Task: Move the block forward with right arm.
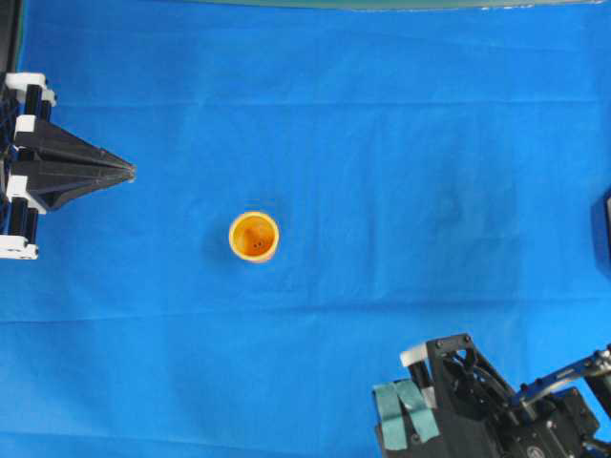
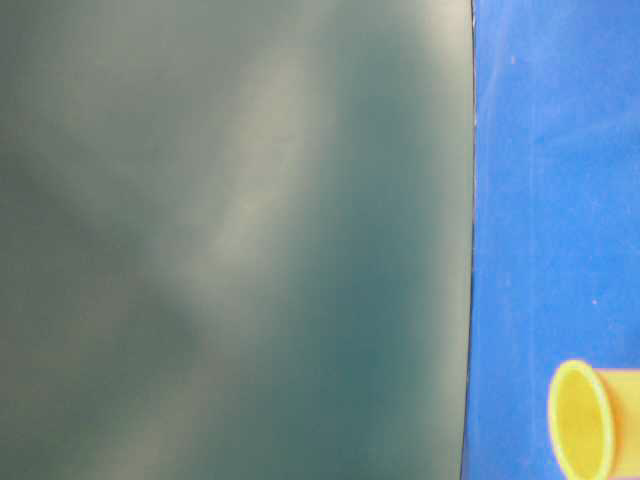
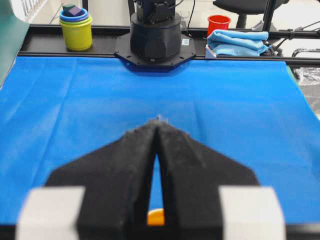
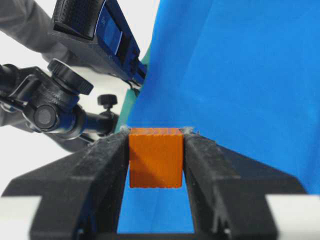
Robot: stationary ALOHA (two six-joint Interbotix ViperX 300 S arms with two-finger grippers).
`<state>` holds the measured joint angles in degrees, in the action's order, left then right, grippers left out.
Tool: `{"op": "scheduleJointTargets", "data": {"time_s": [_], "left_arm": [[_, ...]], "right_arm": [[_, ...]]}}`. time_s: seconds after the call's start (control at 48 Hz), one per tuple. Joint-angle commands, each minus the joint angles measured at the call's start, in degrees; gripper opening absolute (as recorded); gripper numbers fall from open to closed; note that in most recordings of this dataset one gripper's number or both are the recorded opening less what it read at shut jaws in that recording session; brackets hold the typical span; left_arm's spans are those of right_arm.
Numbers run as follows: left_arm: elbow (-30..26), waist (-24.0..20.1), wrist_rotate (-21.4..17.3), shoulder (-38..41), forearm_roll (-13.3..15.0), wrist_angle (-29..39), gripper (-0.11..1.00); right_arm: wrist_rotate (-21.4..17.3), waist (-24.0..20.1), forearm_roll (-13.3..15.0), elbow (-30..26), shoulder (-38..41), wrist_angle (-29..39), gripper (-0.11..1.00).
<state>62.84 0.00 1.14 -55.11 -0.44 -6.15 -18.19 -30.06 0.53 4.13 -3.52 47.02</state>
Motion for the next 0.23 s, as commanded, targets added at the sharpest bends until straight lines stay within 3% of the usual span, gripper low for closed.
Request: {"op": "scheduleJointTargets", "data": {"time_s": [0.0,0.208], "left_arm": [[-2.11,-0.09,0.09,0.35,-0.09,0.53,0.01],[-2.2,-0.09,0.0,-1.05,0.0,4.57,0.01]], "right_arm": [[-0.26,-0.26,-0.26,-1.05,-0.7,0.0,0.45],[-3.6,-0.26,-0.44,-0.79,-0.7,-0.18,0.45]]}}
